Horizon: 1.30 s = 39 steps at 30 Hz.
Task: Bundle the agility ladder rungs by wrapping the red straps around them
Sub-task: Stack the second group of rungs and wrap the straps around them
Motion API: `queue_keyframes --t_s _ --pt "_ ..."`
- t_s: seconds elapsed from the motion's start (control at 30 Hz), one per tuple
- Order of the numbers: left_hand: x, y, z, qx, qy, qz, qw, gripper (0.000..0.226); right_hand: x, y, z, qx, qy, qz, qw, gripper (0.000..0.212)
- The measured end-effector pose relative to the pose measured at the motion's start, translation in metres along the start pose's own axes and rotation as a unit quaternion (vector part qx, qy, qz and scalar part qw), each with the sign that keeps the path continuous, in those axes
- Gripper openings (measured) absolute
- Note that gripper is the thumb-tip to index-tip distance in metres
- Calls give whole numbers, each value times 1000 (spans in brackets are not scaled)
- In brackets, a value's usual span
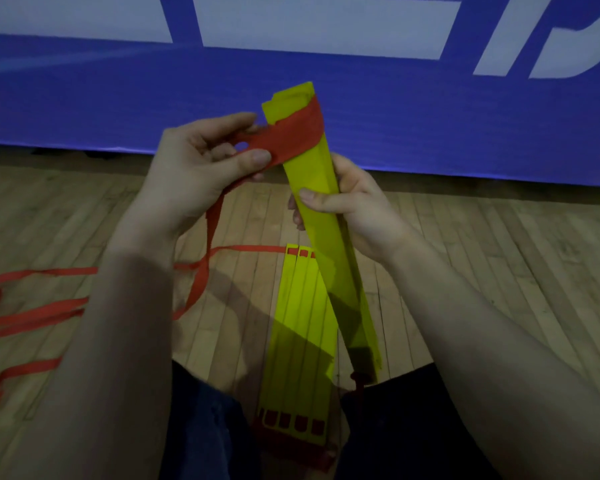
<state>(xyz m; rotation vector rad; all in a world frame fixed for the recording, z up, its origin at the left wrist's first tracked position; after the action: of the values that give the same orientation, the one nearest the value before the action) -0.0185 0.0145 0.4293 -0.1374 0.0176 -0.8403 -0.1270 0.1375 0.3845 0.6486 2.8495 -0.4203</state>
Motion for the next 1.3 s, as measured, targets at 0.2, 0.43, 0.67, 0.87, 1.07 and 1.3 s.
queue_keyframes --t_s 0.2,0.43,0.67,0.87,1.07,1.3 --pt "-6 3 14 -121 -156 52 979 25 2 -5 0 -21 -56 -36 998 35" --pt "-39 2 5 -44 -48 -51 997 38 -6 0 1 -79 -138 -99 982 34" --pt "-78 4 4 5 31 -220 975 50 -15 13 13 -133 -237 -214 938 31" --pt "-110 0 0 26 32 -249 968 45 17 19 9 -136 -188 -99 968 31" --pt "-147 -4 3 2 19 -219 976 35 62 25 -7 -101 -78 10 992 61" --pt "-189 -10 9 -4 -18 -130 991 38 106 49 -40 18 90 109 990 75"
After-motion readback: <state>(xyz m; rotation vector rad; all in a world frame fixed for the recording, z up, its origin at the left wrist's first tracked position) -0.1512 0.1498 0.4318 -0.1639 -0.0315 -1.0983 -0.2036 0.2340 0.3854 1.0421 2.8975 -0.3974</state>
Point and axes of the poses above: each hand's wrist, its own y-axis away from the middle knuckle, its own x-axis out of the back of the hand, z = x × y, the point moved 7 cm from there along -y, towards the middle knuckle, and after that the axes turned 10 degrees about x, right-handed, at the moved point
